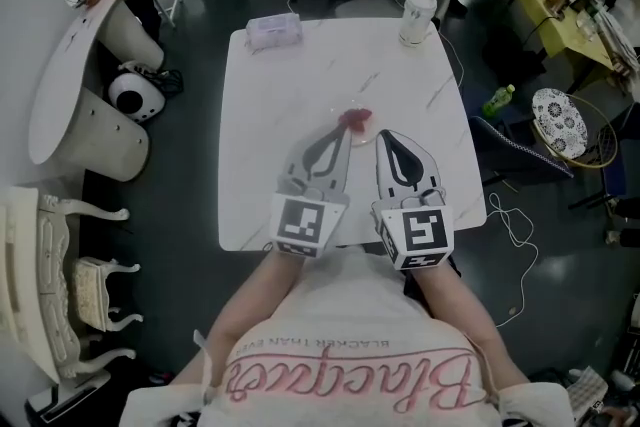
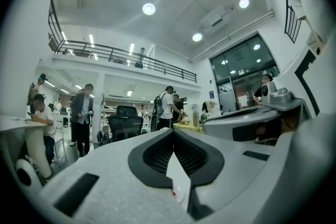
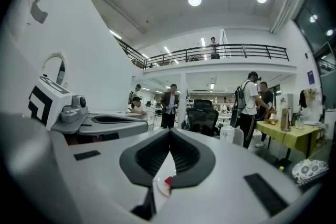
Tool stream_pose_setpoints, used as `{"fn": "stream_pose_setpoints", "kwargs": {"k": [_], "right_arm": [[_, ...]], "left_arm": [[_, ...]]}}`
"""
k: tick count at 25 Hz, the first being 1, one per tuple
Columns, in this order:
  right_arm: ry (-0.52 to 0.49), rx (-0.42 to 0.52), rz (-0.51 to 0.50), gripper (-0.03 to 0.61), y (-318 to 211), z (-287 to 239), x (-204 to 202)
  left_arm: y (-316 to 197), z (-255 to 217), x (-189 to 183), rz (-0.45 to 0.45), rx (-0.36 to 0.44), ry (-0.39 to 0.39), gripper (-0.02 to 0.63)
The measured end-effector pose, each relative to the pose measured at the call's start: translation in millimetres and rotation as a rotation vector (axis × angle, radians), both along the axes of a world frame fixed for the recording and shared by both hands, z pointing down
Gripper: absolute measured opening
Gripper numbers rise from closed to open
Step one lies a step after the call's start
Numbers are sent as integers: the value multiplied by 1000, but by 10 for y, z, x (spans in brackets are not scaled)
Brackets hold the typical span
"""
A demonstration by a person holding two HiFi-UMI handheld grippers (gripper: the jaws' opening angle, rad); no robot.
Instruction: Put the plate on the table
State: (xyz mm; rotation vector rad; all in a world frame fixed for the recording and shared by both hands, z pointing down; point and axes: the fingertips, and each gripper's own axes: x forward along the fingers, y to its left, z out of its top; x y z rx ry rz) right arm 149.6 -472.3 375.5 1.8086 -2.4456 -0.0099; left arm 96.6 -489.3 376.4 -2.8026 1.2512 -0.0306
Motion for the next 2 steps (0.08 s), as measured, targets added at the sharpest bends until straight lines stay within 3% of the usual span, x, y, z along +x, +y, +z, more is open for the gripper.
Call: {"fn": "stream_pose_setpoints", "kwargs": {"k": [2], "right_arm": [[-3,-8,0,5,4,15,-14]], "left_arm": [[13,2,-22,-3,-2,2,5]]}}
